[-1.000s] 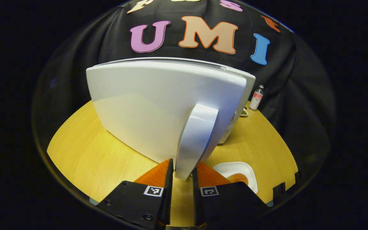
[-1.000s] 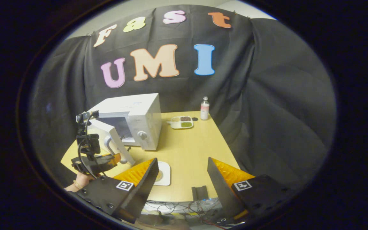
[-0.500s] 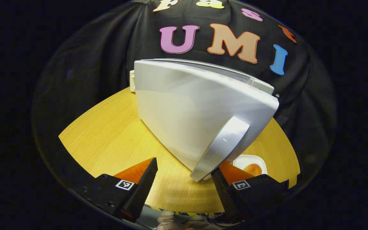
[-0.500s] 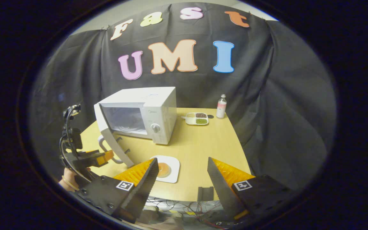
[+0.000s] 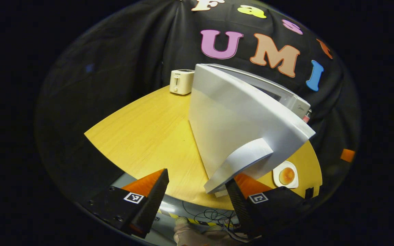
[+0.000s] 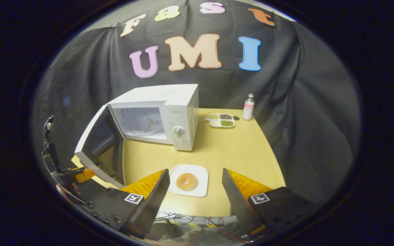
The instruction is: Open the microwave oven with the left hand, put the food in, and close the microwave oven.
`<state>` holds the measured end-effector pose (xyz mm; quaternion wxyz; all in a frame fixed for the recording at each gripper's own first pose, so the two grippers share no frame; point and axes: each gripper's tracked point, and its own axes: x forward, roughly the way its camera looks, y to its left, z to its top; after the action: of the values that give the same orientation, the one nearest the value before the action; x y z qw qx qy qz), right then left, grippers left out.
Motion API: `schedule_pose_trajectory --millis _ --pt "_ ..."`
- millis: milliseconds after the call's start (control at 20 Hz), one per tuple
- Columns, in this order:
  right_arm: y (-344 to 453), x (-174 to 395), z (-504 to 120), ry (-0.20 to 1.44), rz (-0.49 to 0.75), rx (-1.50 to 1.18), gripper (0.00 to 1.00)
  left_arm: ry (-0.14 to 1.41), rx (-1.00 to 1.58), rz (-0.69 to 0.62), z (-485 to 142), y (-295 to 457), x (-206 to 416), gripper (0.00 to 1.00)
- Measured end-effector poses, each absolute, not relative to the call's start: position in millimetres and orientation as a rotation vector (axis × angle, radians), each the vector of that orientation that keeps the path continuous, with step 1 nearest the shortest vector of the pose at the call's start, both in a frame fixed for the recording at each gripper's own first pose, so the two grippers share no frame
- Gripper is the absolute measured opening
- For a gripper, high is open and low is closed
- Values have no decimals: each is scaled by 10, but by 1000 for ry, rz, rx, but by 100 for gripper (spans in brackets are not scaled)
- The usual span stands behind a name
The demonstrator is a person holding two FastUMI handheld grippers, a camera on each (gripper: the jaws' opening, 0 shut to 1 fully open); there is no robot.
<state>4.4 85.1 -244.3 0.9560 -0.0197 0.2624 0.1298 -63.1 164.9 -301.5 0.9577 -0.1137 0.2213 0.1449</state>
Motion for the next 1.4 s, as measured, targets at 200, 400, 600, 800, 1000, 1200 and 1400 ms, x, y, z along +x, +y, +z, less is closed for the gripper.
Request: schedule_pose_trajectory --millis 200,400,600,800,1000,1200,1400 --pt "1103 191 -2773 591 219 -43 98 462 -260 285 -3005 1985 -817 92" --pt "1306 343 -3221 673 179 11 98 481 -245 247 -2995 2281 -912 92" --pt "1351 468 -3656 765 148 -2 98 498 -258 256 -2995 2491 -1049 92" --pt "1359 605 -4040 853 153 -56 98 506 -246 345 -2945 2789 -1282 92" --pt "1373 661 -4328 941 169 -81 99 463 -263 510 -2769 3180 -1491 97" --pt "1394 734 -4459 998 184 -88 98 376 -299 672 -2532 3407 -1603 92" --pt "1411 777 -4559 1039 202 -101 98 286 -305 768 -2289 3440 -1564 98"
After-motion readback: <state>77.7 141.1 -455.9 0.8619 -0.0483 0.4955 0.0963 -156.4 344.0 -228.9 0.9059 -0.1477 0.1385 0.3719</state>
